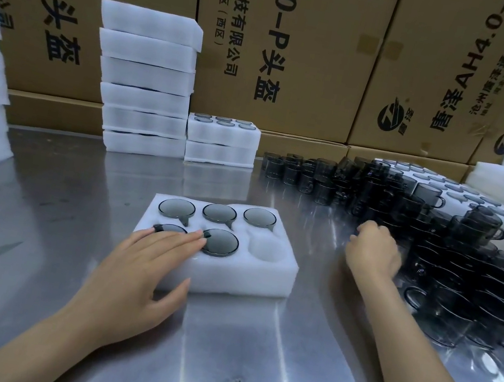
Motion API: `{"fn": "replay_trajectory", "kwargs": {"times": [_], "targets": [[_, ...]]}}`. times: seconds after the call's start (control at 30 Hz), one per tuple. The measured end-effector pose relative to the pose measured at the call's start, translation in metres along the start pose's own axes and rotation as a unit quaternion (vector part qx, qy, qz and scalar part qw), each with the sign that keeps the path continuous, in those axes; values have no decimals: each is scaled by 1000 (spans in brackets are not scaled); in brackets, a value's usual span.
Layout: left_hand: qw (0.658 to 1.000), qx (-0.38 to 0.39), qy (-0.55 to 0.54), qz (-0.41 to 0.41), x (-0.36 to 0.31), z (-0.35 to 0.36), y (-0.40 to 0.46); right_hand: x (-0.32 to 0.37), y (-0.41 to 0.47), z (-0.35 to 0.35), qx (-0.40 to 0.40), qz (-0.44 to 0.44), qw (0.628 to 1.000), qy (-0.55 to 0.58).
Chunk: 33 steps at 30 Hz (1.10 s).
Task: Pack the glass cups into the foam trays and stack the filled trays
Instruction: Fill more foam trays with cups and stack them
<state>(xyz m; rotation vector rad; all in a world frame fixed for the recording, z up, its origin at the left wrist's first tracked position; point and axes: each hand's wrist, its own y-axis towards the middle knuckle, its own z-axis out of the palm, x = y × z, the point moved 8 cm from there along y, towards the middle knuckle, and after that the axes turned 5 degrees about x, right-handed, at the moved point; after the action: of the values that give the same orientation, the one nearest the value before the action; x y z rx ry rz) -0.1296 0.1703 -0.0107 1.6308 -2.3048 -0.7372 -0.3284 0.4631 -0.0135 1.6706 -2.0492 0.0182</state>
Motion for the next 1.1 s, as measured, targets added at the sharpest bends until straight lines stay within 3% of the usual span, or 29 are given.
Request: {"fn": "replay_trajectory", "kwargs": {"times": [0.17,0.33,0.4,0.5,0.67,0.87,1.1], "targets": [[1000,0,-1,0,0,-1,0,37,-17,14,111,-124,982,85],[1000,6,3,-1,0,0,0,65,-38,20,160,-211,962,60],[1000,7,3,-3,0,0,0,69,-42,16,129,-221,966,47],[1000,7,4,-2,0,-1,0,72,-47,-12,15,-233,968,89],[1000,3,-1,-1,0,-2,0,75,-76,-59,-114,-297,914,253],[1000,7,0,1,0,-2,1,101,-125,-60,-101,-407,880,223],[1000,14,1,-8,0,-1,0,113,-133,-47,-52,-428,885,179]]}}
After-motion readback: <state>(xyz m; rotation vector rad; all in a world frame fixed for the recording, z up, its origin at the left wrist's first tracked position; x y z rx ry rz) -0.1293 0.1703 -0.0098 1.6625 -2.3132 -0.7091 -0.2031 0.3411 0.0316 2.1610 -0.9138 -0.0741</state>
